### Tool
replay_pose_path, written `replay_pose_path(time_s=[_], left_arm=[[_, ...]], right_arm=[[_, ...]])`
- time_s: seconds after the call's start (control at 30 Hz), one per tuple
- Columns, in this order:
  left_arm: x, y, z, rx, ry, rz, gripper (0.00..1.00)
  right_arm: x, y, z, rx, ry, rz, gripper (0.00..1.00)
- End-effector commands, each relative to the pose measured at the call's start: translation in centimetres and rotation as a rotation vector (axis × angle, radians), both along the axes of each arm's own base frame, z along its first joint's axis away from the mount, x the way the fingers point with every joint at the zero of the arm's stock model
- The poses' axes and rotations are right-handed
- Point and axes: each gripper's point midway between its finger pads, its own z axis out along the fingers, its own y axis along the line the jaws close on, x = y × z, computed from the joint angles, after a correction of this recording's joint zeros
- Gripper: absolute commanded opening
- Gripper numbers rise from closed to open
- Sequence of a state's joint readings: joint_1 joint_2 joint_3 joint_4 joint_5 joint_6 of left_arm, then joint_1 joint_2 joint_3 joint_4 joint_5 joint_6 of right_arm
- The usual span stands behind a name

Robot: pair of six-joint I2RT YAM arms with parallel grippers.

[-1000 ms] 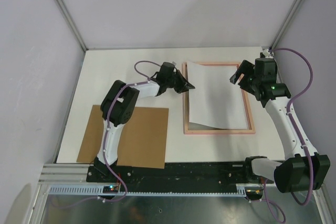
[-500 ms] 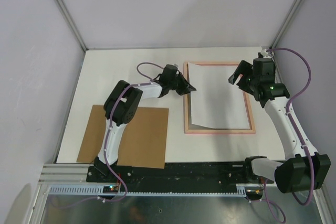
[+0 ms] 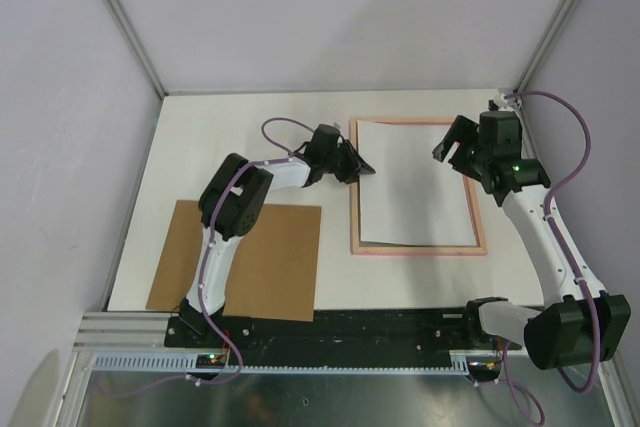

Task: Put the photo into the frame
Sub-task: Place the photo in the frame body.

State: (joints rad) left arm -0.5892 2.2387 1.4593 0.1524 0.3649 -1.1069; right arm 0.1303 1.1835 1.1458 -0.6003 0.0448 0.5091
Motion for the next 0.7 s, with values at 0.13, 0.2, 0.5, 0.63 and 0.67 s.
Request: replay_pose_path(time_s=[0.13,0.2,0.5,0.63,0.67], left_arm=[[0.8,0.8,4.4,0.087,-0.146,-0.020,0.54],[0.7,1.5,4.6,0.122,-0.156,-0.018,0.58],[0.9,5.7,4.9,0.328,-0.199,0.006,0.60],[0.8,6.9,4.1,0.414,-0.199,-0.004,0.53],[0.7,7.1,3.9,0.433,-0.198,-0.006,0.52]], right_arm=[[0.1,0.3,1.5,0.001,-0.053,-0.011,0.82],[0.0,0.5,1.5,-0.001,-0.054,-0.009,0.82],[0.0,0.9,1.4,-0.010,-0.056,-0.003,0.82],[0.1,1.0,1.3,-0.012,-0.054,-0.002,0.82],[0.1,1.1,1.3,-0.012,-0.054,-0.001,0.82]])
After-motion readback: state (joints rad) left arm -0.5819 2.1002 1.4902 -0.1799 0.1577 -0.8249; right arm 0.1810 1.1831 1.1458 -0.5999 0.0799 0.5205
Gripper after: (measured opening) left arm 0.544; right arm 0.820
